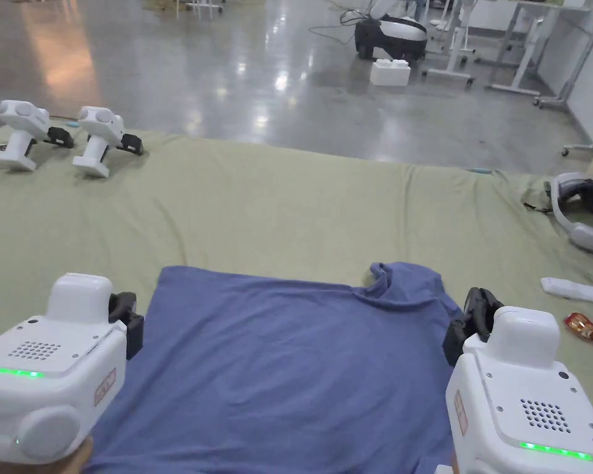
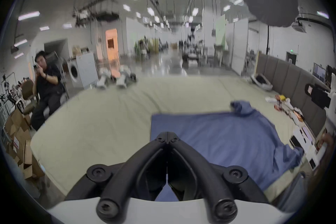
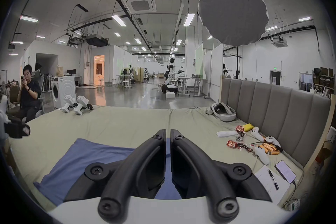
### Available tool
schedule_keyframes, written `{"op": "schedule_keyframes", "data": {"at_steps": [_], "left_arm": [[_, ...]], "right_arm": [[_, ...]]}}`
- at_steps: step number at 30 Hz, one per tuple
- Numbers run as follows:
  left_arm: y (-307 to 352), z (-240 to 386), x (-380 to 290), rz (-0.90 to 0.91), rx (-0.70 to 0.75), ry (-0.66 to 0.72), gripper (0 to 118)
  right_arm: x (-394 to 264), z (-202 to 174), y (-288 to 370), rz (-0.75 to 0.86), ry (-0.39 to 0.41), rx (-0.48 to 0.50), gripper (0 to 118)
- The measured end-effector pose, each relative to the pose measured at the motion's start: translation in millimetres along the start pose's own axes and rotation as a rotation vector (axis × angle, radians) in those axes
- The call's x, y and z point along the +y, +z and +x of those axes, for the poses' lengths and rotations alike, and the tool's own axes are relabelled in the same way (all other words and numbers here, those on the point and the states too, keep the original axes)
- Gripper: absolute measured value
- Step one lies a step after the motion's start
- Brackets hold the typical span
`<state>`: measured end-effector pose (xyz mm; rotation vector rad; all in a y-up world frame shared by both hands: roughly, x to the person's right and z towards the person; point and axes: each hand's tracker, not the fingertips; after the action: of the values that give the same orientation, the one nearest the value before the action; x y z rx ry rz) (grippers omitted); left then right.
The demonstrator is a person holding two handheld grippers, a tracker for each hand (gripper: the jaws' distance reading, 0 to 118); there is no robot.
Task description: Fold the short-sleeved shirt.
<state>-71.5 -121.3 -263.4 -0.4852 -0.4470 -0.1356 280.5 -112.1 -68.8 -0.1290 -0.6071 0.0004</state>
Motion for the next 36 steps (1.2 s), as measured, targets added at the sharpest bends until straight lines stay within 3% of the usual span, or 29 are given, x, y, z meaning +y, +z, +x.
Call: {"op": "schedule_keyframes", "data": {"at_steps": [5, 7, 11, 12, 19, 30, 31, 33, 36], "left_arm": [[-17, -37, -36, -0.275, -0.025, 0.023, 2], [-25, -48, -59, -0.38, -0.017, 0.049, 8], [-37, -65, -92, -0.536, 0.004, 0.131, 63], [-40, -69, -99, -0.56, 0.017, 0.16, 68], [-55, -78, -128, -0.711, 0.053, 0.257, 69], [-55, -48, -133, -0.715, 0.111, 0.096, 68], [-55, -45, -133, -0.7, 0.112, 0.067, 64], [-55, -41, -134, -0.694, 0.106, 0.056, 39], [-58, -37, -132, -0.684, 0.057, 0.071, 16]], "right_arm": [[-15, 2, -4, -0.073, 0.017, 0.012, 6], [-24, 2, -5, -0.106, 0.021, 0.017, 6], [-39, 3, -6, -0.158, 0.028, 0.028, 6], [-43, 3, -6, -0.167, 0.03, 0.03, 6], [-56, 5, -5, -0.226, 0.038, 0.04, 6], [-71, 8, 1, -0.279, 0.041, 0.052, 6], [-72, 8, 1, -0.283, 0.04, 0.054, 6], [-74, 8, 2, -0.29, 0.039, 0.057, 6], [-77, 10, 3, -0.3, 0.046, 0.06, 6]]}}
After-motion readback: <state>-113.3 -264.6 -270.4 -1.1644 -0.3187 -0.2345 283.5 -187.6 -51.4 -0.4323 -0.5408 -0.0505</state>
